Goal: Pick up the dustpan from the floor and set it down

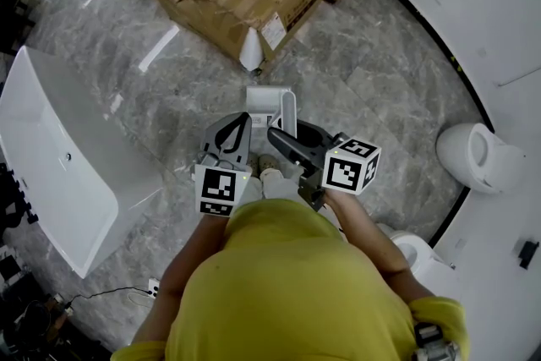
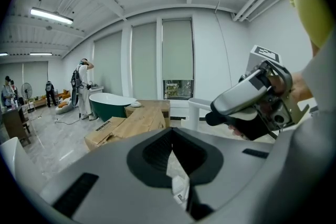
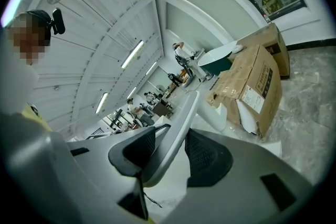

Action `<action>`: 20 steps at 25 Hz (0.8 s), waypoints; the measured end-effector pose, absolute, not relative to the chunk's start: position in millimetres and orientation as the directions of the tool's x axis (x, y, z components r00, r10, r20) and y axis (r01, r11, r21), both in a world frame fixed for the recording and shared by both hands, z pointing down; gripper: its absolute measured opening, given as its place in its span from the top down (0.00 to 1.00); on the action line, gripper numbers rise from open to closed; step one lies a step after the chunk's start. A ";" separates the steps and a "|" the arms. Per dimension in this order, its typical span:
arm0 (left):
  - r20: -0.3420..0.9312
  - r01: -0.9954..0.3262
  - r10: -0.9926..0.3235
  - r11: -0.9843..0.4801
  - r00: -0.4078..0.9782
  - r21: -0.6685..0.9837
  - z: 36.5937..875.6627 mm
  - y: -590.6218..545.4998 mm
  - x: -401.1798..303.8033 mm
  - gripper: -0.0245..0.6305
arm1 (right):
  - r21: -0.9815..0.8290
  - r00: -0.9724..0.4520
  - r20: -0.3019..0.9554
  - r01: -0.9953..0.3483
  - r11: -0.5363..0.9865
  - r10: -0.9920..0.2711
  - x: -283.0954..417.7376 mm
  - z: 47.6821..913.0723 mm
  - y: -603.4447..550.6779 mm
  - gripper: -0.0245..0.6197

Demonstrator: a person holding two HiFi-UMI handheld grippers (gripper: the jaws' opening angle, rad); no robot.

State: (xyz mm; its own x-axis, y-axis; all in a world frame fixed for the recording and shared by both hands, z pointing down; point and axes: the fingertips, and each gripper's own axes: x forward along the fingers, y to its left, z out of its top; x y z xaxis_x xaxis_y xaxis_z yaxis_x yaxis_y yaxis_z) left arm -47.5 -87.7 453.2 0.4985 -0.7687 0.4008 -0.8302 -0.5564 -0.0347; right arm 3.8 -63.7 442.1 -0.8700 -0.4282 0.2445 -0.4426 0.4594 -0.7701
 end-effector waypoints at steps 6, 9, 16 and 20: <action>0.401 -0.830 -0.768 -0.557 0.499 -0.036 453.9 -84.5 -45.6 0.96 | -0.771 -0.869 0.260 -0.449 0.452 -0.420 5.4 450.0 -59.1 0.69; 0.403 -0.831 -0.768 -0.555 0.497 -0.034 454.8 -81.8 -47.2 0.96 | -0.772 -0.870 0.264 -0.449 0.450 -0.415 2.7 451.6 -55.7 0.69; 0.415 -0.832 -0.762 -0.554 0.497 -0.020 459.7 -76.7 -50.1 0.96 | -0.763 -0.865 0.292 -0.468 0.447 -0.408 1.7 466.5 -52.8 0.69; 0.425 -0.833 -0.757 -0.553 0.496 -0.013 465.0 -79.6 -54.6 0.96 | -0.758 -0.859 0.304 -0.480 0.442 -0.411 0.8 480.8 -60.2 0.69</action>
State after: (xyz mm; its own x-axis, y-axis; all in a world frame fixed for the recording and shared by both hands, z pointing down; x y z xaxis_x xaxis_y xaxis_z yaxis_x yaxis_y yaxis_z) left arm -54.6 -79.6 465.0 0.4958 -0.7574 0.4249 -0.8333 -0.5526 -0.0127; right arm 0.8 -60.2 480.8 -0.8594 -0.4112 0.3039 -0.4795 0.4419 -0.7582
